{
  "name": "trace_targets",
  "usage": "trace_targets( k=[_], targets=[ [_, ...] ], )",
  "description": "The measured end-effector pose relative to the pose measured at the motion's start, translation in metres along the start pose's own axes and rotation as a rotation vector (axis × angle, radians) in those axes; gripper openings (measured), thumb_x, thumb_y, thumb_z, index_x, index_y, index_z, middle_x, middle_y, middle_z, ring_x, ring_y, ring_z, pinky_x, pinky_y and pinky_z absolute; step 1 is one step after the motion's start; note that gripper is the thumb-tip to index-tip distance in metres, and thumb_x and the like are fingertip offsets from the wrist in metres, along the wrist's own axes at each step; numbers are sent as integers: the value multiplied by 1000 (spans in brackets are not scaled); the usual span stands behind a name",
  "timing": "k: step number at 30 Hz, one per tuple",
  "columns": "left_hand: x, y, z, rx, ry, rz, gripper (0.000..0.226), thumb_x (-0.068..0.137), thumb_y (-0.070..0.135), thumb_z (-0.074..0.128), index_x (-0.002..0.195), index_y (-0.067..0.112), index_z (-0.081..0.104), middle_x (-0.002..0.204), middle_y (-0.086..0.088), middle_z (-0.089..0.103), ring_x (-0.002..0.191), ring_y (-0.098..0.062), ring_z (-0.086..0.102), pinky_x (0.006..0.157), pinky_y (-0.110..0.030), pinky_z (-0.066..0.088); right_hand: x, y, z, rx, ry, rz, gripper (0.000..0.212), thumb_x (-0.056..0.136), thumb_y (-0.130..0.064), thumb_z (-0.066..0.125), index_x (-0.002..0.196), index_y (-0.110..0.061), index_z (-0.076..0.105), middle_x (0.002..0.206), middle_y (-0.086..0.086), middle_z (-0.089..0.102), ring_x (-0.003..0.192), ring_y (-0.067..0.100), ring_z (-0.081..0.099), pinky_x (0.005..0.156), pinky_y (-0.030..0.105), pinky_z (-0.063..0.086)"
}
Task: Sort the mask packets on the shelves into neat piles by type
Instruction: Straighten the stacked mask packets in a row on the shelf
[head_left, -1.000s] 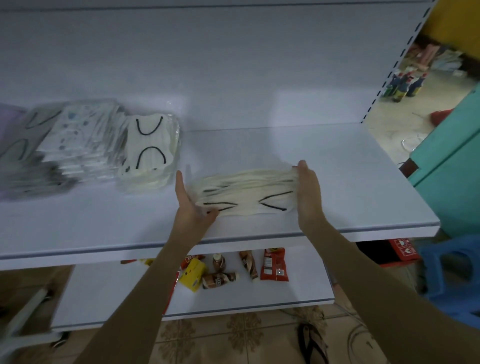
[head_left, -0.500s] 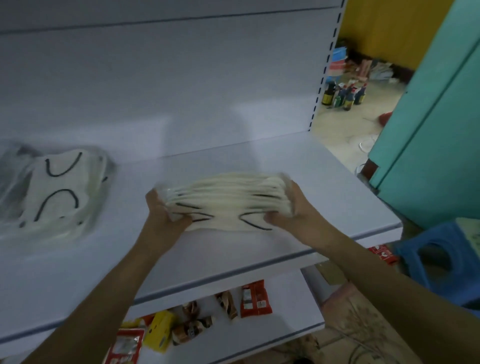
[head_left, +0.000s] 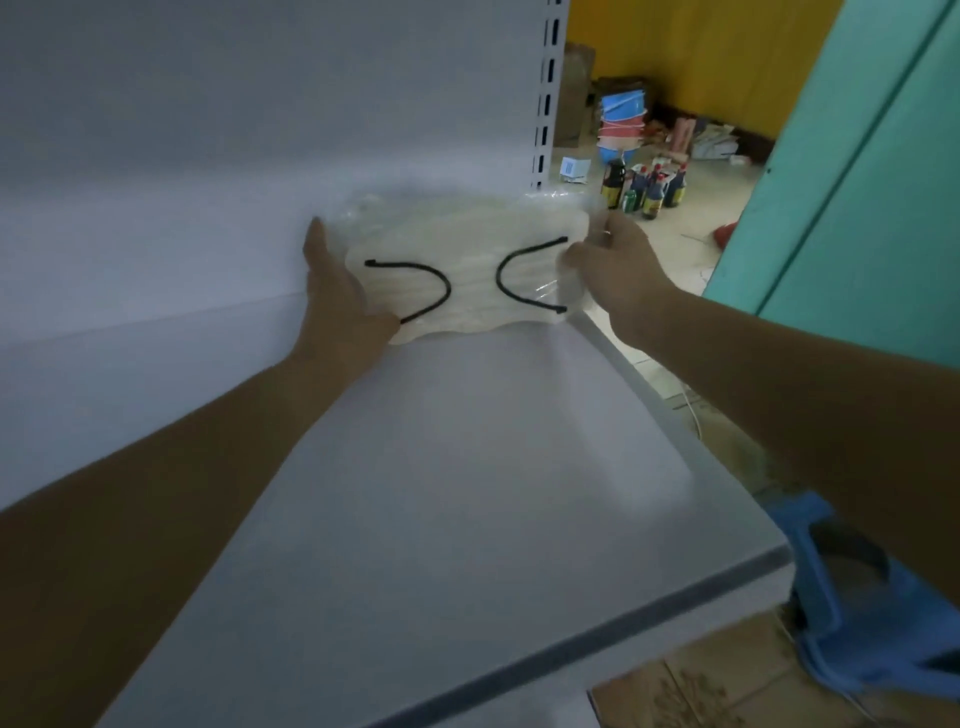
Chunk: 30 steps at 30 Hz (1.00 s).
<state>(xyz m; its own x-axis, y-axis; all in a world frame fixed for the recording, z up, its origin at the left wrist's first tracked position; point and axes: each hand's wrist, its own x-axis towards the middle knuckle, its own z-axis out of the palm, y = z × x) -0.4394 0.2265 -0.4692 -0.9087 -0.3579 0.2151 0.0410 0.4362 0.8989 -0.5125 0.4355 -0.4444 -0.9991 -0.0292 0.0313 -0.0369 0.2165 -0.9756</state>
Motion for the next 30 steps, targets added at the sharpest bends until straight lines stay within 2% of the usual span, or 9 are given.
trace_targets(
  k=[5, 8, 11, 16, 18, 22, 24, 26, 30],
  targets=[
    [24, 4, 14, 21, 94, -20, 112, 73, -6, 67, 147, 18, -14, 152, -9, 7, 140, -18, 16, 113, -42, 27, 39, -5, 9, 99, -60, 30, 22, 89, 0, 46, 107, -13, 47, 89, -4, 51, 91, 17, 51, 79, 29, 47],
    [25, 6, 19, 17, 177, -35, 98, 82, 2, 64, 148, 19, -7, 150, -6, 8, 129, -9, 22, 107, -29, 29, 55, -4, 21, 59, -86, 45, 23, 92, -6, 42, 114, -12, 48, 86, -3, 47, 82, 12, 46, 65, 20, 39],
    [21, 5, 23, -37, 247, -113, 81, 88, 20, 60, 148, 23, 6, 144, -7, 19, 127, -18, 31, 107, -40, 34, 62, 1, 30, 6, -108, 66, 23, 95, -12, 40, 116, -15, 46, 86, -2, 42, 73, 10, 39, 59, 18, 31],
    [23, 2, 18, 7, 260, -77, 72, 82, 30, 59, 144, 14, 25, 137, -11, 38, 123, -24, 42, 105, -44, 38, 66, 4, 28, -29, -72, 83, 13, 92, -15, 45, 103, -12, 50, 82, 0, 39, 74, 15, 38, 60, 21, 32],
    [25, 4, 17, 18, 247, -84, 76, 78, 32, 59, 143, 14, 25, 136, -10, 41, 120, -23, 46, 102, -46, 41, 68, 8, 29, -13, -79, 72, 25, 93, -16, 43, 118, -12, 48, 85, -2, 40, 77, 13, 41, 63, 20, 34],
    [25, 3, 19, 70, 274, -128, 78, 89, 20, 55, 149, 18, 4, 141, -11, 25, 102, -15, 37, 98, -38, 41, 51, 11, 32, -7, -121, 61, 48, 90, -20, 42, 137, -13, 33, 107, 2, 51, 85, 10, 51, 64, 22, 43],
    [20, 2, 20, 91, 277, -138, 82, 91, 17, 52, 149, 21, -6, 144, -11, 18, 100, -12, 32, 89, -28, 35, 49, 20, 31, -54, -150, 40, 59, 76, -23, 45, 134, -13, 38, 117, 11, 57, 103, 27, 59, 80, 40, 54],
    [15, 1, 20, 128, 238, -154, 78, 93, 16, 48, 149, 23, -6, 147, -10, 19, 107, -13, 36, 85, -26, 31, 45, 19, 29, -90, -187, 15, 58, 74, -20, 46, 130, -8, 40, 119, 16, 56, 109, 34, 57, 90, 47, 51],
    [19, 0, 20, 130, 228, -150, 68, 90, 12, 46, 146, 11, 9, 145, -15, 29, 128, -30, 37, 100, -37, 37, 44, 9, 26, 15, -191, 52, 53, 79, -22, 53, 129, -11, 39, 113, 6, 55, 99, 23, 58, 74, 32, 53]
  ],
)
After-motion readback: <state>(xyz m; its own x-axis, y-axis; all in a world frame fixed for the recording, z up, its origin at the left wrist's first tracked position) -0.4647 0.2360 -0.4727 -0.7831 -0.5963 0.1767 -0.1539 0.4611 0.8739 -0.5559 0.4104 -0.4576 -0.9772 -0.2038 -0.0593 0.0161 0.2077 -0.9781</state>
